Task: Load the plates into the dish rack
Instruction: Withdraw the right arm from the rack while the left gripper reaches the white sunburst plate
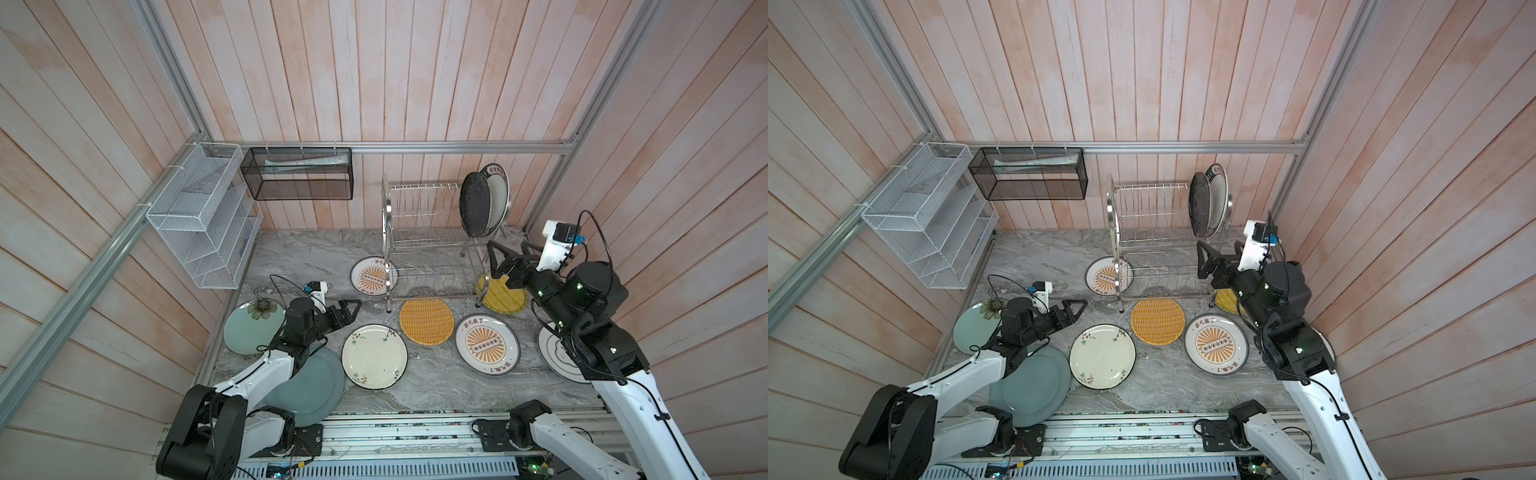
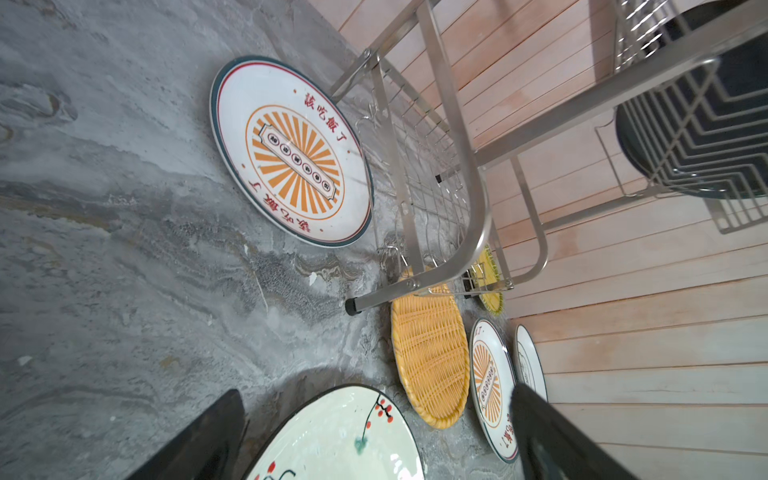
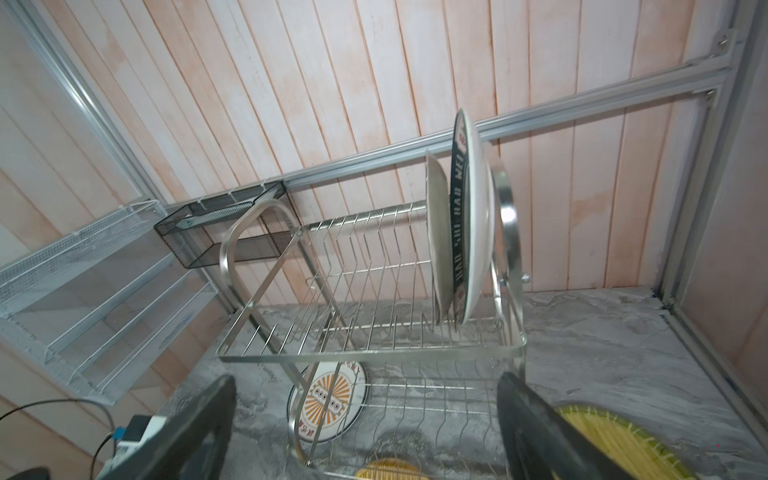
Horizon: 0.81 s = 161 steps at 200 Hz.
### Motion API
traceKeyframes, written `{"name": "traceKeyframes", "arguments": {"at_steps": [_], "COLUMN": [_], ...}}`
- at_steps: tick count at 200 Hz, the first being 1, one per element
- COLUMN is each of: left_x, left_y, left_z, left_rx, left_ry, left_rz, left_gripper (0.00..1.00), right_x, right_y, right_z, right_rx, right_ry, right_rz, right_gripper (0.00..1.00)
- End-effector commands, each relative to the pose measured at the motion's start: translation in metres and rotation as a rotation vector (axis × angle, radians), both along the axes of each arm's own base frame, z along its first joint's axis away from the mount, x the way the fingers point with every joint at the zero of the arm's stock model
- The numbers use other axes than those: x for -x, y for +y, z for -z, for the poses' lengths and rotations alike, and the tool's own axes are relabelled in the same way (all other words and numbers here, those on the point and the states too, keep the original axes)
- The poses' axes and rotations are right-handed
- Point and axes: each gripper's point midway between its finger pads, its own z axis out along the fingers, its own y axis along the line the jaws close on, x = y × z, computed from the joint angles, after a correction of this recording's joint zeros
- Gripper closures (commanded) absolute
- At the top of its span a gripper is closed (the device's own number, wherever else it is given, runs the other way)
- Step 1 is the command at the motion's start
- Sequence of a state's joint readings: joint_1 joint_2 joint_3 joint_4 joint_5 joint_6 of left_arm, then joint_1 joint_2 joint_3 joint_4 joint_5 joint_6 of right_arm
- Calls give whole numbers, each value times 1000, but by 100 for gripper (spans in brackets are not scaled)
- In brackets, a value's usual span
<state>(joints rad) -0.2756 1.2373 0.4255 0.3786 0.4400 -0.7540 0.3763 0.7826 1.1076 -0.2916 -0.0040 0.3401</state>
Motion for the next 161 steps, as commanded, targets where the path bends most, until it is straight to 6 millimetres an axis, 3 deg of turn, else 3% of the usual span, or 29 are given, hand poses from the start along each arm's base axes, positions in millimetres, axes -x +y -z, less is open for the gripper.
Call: {"name": "traceKeyframes", "arguments": {"at_steps": [1, 29, 47, 97, 161], "left_x": [-15, -35, -51, -97, -129], "left_y": [-5, -12, -10, -5, -2], "left_z": [-4, 15, 27, 56, 90], "left_rx": [9, -9, 2, 30, 11], "left_ry": [15, 75, 122, 210, 300], "left_rz": [10, 33, 24, 15, -11], "left_gripper": [0, 0, 2, 9, 26], "right_x": [18, 23, 25, 31, 36], "right_y": [24, 35, 37, 42, 45], "right_z": [23, 76, 95, 118, 141], "right_rx": [-59, -74, -94, -122, -147], "right_ry": [26, 128, 161, 190, 226], "right_rz": [-165, -230, -242, -275, -301], "right_gripper": [2, 2, 2, 2, 2]}}
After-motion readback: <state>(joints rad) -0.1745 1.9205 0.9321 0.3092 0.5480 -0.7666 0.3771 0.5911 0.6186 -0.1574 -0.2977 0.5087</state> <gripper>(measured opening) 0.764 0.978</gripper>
